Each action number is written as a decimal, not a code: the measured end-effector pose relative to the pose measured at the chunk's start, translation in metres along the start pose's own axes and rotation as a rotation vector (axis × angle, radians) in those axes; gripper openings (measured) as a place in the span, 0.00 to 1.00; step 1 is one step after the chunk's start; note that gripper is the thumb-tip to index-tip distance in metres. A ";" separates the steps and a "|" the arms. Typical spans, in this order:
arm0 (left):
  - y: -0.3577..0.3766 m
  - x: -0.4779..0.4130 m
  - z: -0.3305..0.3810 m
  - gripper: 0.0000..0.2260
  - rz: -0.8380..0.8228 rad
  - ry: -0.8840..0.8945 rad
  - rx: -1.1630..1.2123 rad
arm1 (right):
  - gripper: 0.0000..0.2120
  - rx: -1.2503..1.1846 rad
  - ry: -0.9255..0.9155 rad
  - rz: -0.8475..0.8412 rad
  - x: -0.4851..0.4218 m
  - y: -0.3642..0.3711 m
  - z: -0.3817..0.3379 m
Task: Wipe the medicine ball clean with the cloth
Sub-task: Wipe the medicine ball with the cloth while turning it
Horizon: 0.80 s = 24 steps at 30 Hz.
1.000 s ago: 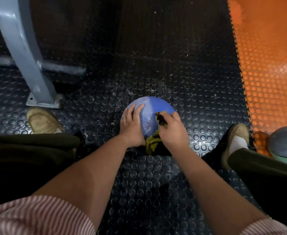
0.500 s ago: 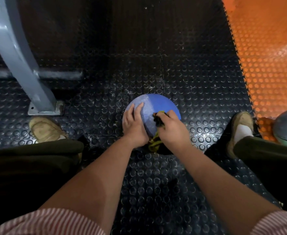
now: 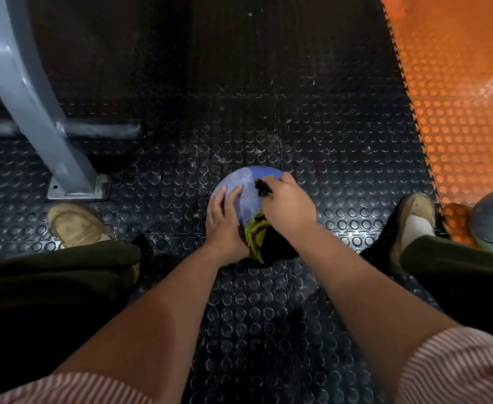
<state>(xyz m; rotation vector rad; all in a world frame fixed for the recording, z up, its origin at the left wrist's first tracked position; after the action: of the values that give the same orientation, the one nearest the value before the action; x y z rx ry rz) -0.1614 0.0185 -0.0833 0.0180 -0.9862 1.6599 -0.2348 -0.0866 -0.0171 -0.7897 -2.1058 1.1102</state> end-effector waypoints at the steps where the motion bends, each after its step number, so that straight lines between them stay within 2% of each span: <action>1: -0.001 0.000 -0.001 0.52 -0.004 0.002 0.000 | 0.17 -0.015 0.004 -0.005 0.004 0.004 0.001; 4: -0.006 -0.003 -0.001 0.52 -0.015 0.002 -0.023 | 0.18 -0.011 -0.077 -0.012 0.047 0.030 0.006; 8: -0.004 -0.004 -0.001 0.54 -0.047 0.003 -0.048 | 0.23 -0.021 -0.084 -0.147 0.097 0.063 0.018; 9: -0.002 -0.003 -0.001 0.53 -0.043 0.005 -0.046 | 0.23 -0.040 -0.089 -0.150 0.097 0.061 0.017; 11: -0.001 -0.003 -0.001 0.51 -0.025 0.004 -0.040 | 0.20 -0.034 -0.114 -0.050 0.082 0.039 0.007; 13: -0.001 -0.003 -0.003 0.51 -0.008 0.006 -0.054 | 0.19 -0.002 -0.048 0.039 0.050 0.013 0.004; 17: -0.002 0.001 -0.002 0.52 -0.010 -0.011 -0.012 | 0.19 0.004 0.092 -0.042 0.013 0.006 0.007; 19: -0.004 0.002 -0.001 0.51 0.006 -0.023 -0.011 | 0.20 -0.034 0.091 -0.010 0.034 0.019 0.008; 21: -0.006 -0.001 -0.001 0.52 0.002 -0.026 -0.026 | 0.21 -0.085 0.008 0.007 0.071 0.042 0.008; 22: -0.006 -0.002 -0.001 0.54 -0.014 -0.027 -0.031 | 0.22 -0.095 -0.008 -0.012 0.088 0.053 0.012; 24: -0.006 -0.003 -0.002 0.59 -0.044 -0.028 -0.059 | 0.22 -0.090 0.077 -0.102 0.108 0.072 0.035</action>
<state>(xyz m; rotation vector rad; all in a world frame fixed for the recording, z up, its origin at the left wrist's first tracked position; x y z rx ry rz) -0.1542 0.0172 -0.0823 0.0240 -1.0486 1.5936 -0.3134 0.0101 -0.0680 -0.7460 -2.1186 0.9220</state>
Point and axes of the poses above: each hand's wrist, its own x-axis away from the middle knuckle, its own y-axis out of the palm, z = x × y, the point moved 8 cm from there along -x, towards the middle knuckle, and after that the axes turned 5 degrees about -z, right-handed, at the moved point
